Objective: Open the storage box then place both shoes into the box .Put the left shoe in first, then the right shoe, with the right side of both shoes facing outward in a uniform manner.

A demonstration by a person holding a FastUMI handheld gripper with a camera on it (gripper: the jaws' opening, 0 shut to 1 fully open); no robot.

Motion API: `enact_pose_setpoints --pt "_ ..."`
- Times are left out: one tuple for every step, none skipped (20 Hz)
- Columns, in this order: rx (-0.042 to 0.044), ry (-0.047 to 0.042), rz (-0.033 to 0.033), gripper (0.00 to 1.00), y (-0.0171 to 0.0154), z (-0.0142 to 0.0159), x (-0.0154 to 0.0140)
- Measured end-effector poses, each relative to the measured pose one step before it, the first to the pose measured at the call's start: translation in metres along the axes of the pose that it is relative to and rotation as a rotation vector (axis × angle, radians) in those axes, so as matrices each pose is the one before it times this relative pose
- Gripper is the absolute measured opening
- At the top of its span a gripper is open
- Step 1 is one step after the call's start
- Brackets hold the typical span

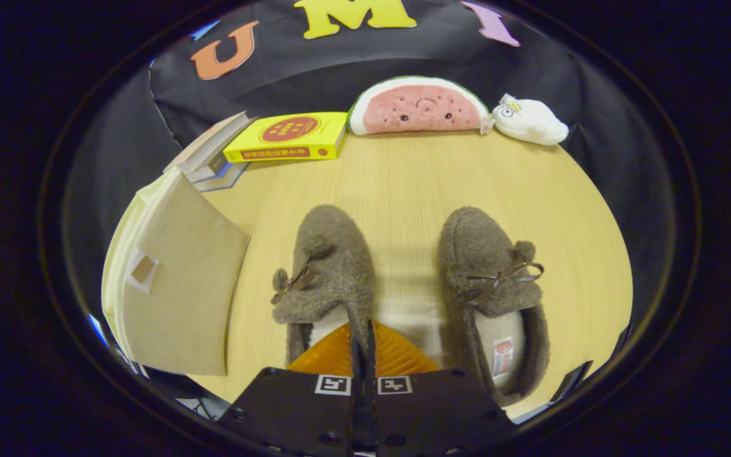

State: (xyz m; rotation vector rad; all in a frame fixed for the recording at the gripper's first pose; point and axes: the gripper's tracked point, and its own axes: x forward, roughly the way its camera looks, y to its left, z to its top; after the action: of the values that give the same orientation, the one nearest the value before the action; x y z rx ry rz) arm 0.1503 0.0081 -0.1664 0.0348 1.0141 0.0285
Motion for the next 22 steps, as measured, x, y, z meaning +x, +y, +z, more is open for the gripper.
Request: enact_pose_setpoints --pt "0.0054 -0.01936 0.00624 0.01 0.003 0.00417 -0.01254" --pt "0.00977 -0.02089 0.00528 0.0 0.00369 0.00489 -0.01392" --pt "0.00659 -0.02689 0.00263 0.0 0.00391 0.00711 -0.01468" --pt "0.00501 -0.0277 -0.00061 0.0 0.00421 0.00709 -0.01446" --pt "0.00719 -0.02782 0.00307 0.0 0.0071 0.0089 -0.01514" --pt "0.00763 -0.02778 0.00479 0.0 0.0093 0.00879 -0.01448" --pt "0.00927 -0.02597 0.00939 0.0 0.01148 0.01004 -0.01403" --pt "0.00403 -0.02282 0.00867 0.0 0.01249 0.00913 -0.01283" --pt "-0.00371 -0.02173 0.00956 0.0 0.0136 0.00895 -0.01158" --pt "0.00154 -0.02283 0.00707 0.0 0.01436 0.0085 -0.00908" --pt "-0.00698 -0.01664 0.00775 0.0 0.01514 0.00736 -0.0063" --pt "-0.00449 -0.00886 0.01046 0.0 0.01606 0.00372 -0.00487" --pt "-0.00267 -0.00164 0.00856 0.0 0.01691 0.00224 -0.00152" --pt "-0.00807 0.0028 0.01189 0.0 0.01824 -0.00003 0.00087" --pt "-0.00815 0.00723 0.01378 0.0 0.01969 -0.00209 0.00339" --pt "-0.0064 0.00833 0.0172 0.0 0.01924 -0.00302 0.00567" --pt "-0.00276 0.00904 0.01342 0.0 0.01831 -0.00357 0.00793" --pt "-0.00332 0.01153 0.0066 0.0 0.01462 -0.005 0.0095" --pt "-0.00413 0.0118 0.00564 0.0 0.01394 -0.00551 0.01151" --pt "-0.00345 0.0154 0.00282 0.0 0.01216 -0.00674 0.0108" --pt "0.00517 0.01391 0.00109 0.01 0.01063 -0.00635 0.01287" --pt "0.00406 0.01677 -0.00278 0.0 0.00774 -0.00733 0.01331"
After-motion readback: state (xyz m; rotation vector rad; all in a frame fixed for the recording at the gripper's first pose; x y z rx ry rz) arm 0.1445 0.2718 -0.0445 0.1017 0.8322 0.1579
